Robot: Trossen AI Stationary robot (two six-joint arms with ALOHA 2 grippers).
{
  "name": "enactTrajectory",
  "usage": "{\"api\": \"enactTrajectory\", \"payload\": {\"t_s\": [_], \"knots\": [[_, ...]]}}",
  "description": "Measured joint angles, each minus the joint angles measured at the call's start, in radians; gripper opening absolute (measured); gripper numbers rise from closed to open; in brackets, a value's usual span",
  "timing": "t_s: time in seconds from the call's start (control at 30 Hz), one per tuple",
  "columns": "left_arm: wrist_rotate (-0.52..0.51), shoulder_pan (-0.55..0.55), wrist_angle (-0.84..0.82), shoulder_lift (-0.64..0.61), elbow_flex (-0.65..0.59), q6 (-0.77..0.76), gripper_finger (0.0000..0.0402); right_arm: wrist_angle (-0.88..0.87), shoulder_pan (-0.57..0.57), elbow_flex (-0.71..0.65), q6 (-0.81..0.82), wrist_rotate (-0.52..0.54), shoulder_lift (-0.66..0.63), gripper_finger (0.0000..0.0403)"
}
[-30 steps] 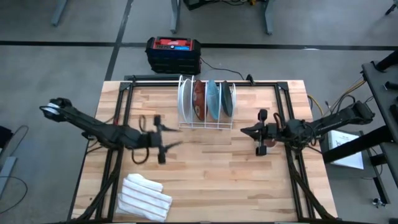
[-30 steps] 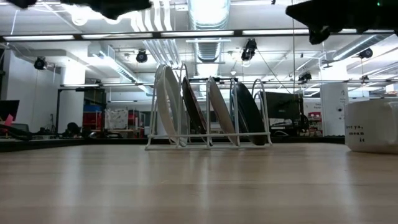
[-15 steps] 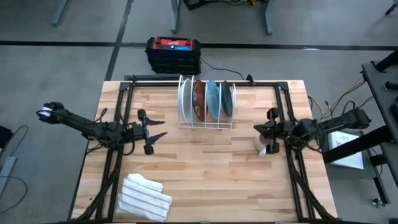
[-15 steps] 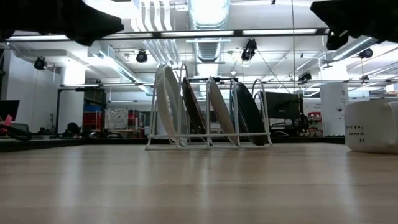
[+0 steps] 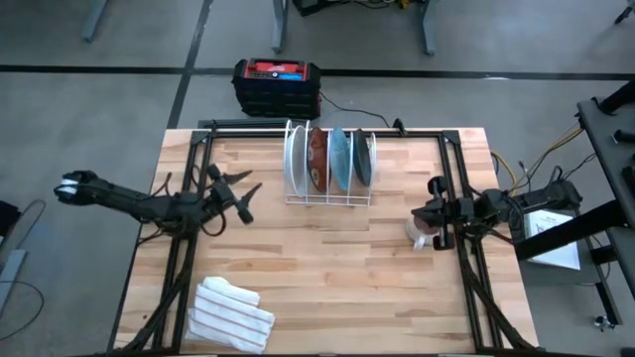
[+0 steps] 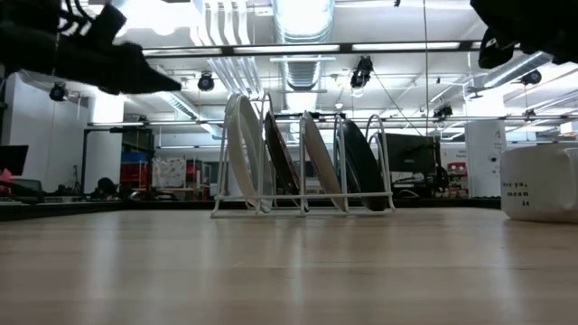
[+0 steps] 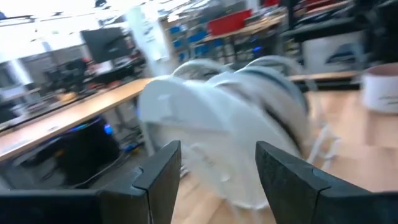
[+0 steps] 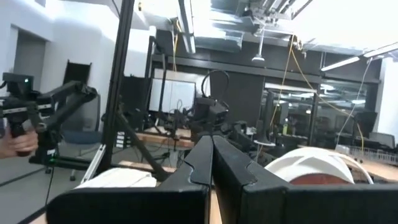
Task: Sort dishes
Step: Return to Home Position
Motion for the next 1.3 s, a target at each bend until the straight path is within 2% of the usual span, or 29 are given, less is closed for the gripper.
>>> {"api": "enactTrajectory", "payload": {"t_s": [0.2,0.33,0.5,0.63,0.7,0.8,0.83,0.9,1.0,1.17,1.3], "knots": [[-0.001,0.138,-0.007,-0.003,-0.034,-0.004,0.0195,-0.055,0.000,0.000,0.011,0.004,-0.016,0.0000],[-0.001,0.235,-0.006,-0.015,-0.039,0.008,0.0175,-0.068,0.000,0.000,0.015,0.004,-0.014,0.0000],[-0.001,0.341,-0.004,-0.029,-0.039,0.027,0.0112,-0.070,0.000,0.000,0.002,0.024,-0.014,0.0000],[-0.006,0.404,0.002,-0.031,-0.039,0.041,0.0027,-0.075,0.000,0.000,-0.009,0.024,-0.014,0.0000],[-0.082,0.441,0.012,-0.034,-0.039,0.041,0.0010,-0.078,0.000,0.000,-0.011,0.029,-0.014,0.0000],[-0.300,0.511,0.012,-0.034,-0.039,0.076,0.0011,-0.091,0.000,0.000,-0.021,0.047,-0.014,0.0000],[-0.318,0.543,0.011,-0.034,-0.039,0.091,0.0008,-0.092,0.000,0.000,-0.027,0.051,-0.014,0.0000],[-0.259,0.612,0.011,-0.036,-0.039,0.103,0.0002,-0.096,0.000,0.000,-0.036,0.051,-0.014,0.0000],[-0.076,0.744,0.011,-0.027,-0.039,0.106,0.0001,-0.096,0.000,0.000,-0.045,0.055,-0.014,0.0000],[0.114,0.971,0.010,0.001,-0.039,0.076,0.0001,-0.143,0.000,0.001,-0.045,0.077,-0.013,0.0000],[0.256,1.102,0.017,0.028,-0.039,0.049,0.0000,-0.153,0.000,0.001,-0.027,0.076,-0.014,0.0000]]}}
